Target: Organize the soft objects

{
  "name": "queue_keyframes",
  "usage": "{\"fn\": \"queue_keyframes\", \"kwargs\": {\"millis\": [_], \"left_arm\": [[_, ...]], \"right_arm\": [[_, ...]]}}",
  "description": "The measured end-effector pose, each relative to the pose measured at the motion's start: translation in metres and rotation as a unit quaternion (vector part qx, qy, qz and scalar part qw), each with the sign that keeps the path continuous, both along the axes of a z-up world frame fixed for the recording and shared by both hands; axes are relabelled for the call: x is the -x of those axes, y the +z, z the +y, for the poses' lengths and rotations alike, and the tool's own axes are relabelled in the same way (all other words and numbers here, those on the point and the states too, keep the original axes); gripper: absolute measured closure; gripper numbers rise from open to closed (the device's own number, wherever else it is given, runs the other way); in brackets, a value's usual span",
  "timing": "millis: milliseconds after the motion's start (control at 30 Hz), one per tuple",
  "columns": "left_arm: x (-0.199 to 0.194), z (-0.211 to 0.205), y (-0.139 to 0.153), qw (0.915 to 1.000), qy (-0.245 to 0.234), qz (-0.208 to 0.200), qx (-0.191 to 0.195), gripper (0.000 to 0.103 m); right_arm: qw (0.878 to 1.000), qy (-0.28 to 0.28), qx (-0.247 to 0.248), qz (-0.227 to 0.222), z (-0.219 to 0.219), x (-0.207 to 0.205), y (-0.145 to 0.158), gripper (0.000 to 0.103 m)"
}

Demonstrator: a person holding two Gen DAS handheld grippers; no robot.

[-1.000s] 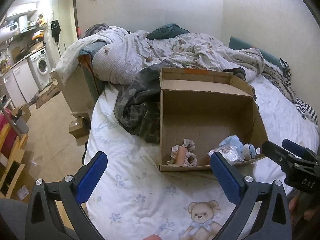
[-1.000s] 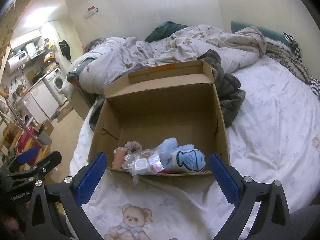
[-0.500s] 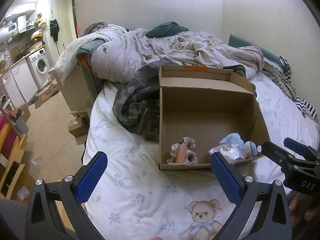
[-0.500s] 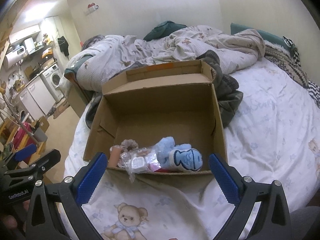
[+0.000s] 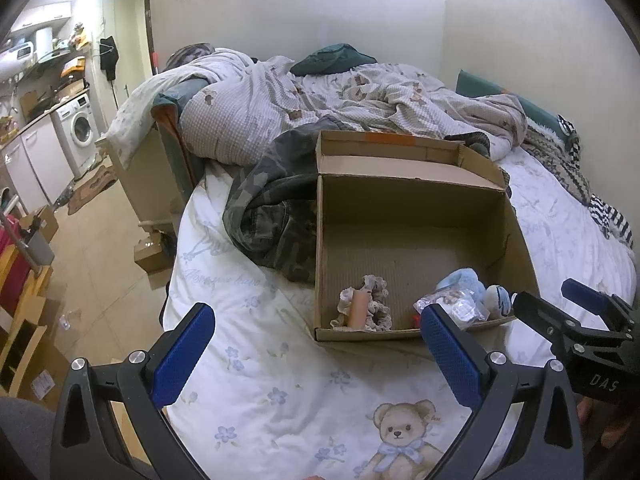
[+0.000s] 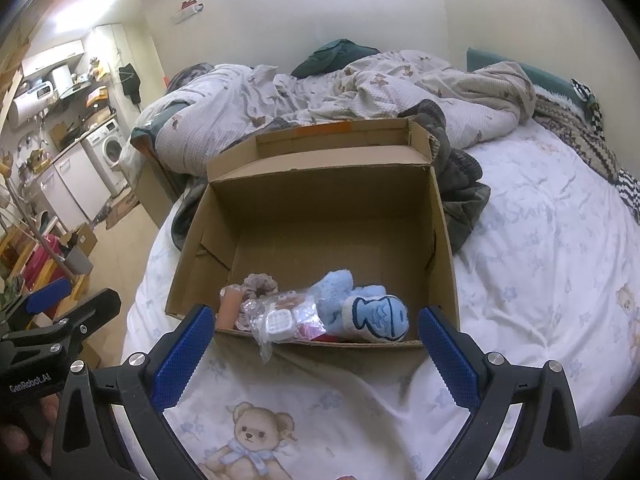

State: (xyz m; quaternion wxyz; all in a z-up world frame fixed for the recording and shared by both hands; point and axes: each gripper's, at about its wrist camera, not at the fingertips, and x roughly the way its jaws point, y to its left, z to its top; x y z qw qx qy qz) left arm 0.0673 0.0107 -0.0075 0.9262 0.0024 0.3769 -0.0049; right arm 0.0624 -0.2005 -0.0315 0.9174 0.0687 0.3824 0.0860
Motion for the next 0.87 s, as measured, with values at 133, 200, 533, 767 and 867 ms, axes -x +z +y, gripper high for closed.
{"fn": "queue_keyframes", "kwargs": {"millis": [133, 200, 533, 767, 867], "left_arm": [[-0.0009, -0.0004, 0.0011, 1.0, -0.002, -0.002, -0.002, 0.001], [-0.0014, -0.0005, 0.0016, 1.0, -0.002, -0.002, -0.001, 0.001], [-0.0017, -0.0012, 0.0033, 1.0, -0.002, 0.001, 0.0, 0.0], [-0.0038, -0.0007, 0.0039, 1.0, 0.002, 0.008, 0.005, 0.001], [-0.0037, 0.0014, 0.0036, 0.9999, 0.001, 0.007, 0.013, 0.0]], "right_arm": [[1.0, 0.0, -0.001, -0.001, -0.0001, 0.0004, 0.0004, 0.0], [1.0, 0.0, 0.0, -0.003, 0.0004, 0.0002, 0.0006, 0.0], [1.0, -0.001, 0.001, -0.004, 0.0, -0.0005, 0.0017, 0.0], [1.0, 0.0, 0.002, -0.004, -0.0001, -0.0004, 0.0015, 0.0], [1.0, -0.001, 0.001, -0.004, 0.0004, 0.0004, 0.0014, 0.0]]}}
